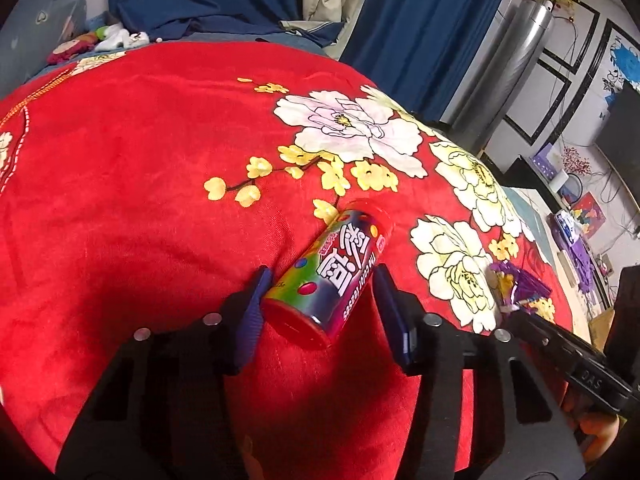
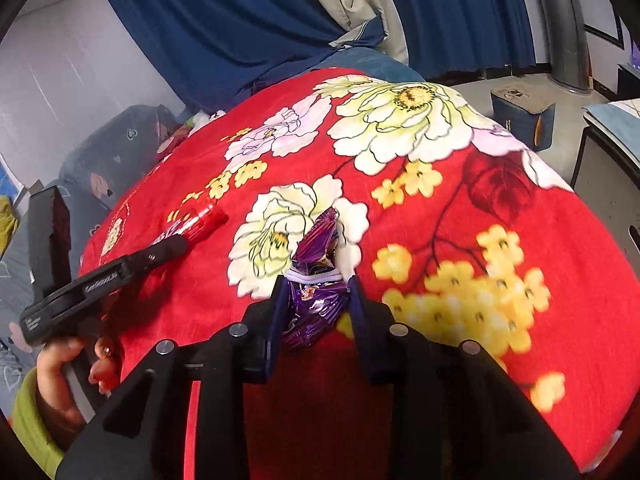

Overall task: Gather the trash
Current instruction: 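Grasp the red candy tube with the left tool while the right tool grasps the purple wrapper, then carry the red candy tube and purple wrapper over the bin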

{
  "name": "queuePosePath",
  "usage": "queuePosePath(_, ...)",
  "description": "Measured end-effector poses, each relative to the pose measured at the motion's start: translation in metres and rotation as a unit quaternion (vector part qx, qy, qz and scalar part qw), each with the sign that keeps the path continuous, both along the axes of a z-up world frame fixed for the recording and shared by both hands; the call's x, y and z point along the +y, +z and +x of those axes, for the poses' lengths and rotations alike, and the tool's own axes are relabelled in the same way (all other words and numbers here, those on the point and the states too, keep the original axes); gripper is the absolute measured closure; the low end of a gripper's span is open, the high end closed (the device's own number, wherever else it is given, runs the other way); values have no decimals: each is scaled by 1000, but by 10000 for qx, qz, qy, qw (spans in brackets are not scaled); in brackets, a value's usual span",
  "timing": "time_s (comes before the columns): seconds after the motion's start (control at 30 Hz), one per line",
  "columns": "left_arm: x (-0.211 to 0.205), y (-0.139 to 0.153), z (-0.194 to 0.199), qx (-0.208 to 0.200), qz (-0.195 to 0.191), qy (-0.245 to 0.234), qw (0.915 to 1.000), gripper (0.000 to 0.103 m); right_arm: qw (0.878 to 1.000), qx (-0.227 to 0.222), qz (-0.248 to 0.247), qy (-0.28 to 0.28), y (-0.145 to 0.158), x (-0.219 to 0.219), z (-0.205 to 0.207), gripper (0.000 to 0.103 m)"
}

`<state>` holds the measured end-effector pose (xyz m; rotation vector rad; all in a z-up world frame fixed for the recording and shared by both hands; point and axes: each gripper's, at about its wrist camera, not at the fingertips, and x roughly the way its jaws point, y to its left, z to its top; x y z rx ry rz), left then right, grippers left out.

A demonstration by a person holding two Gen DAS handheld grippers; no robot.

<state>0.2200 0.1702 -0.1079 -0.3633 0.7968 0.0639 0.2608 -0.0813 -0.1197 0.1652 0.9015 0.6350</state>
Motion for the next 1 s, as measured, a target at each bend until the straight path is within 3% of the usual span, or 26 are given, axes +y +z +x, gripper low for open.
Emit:
queuePosePath(0.17, -10, 4, -9, -34, 124, -122, 9998, 71, 9999, 44, 121, -48, 4, -11, -12, 74)
queuePosePath(0.6, -88, 34, -41, -591, 656, -1029, 9908, 75, 9990, -265, 282, -202, 33, -48, -38, 75)
queuePosePath(1.0, -137, 43, -52, -757, 498, -1602, 9829, 76, 9963, -448, 386, -623, 50, -102, -51, 75)
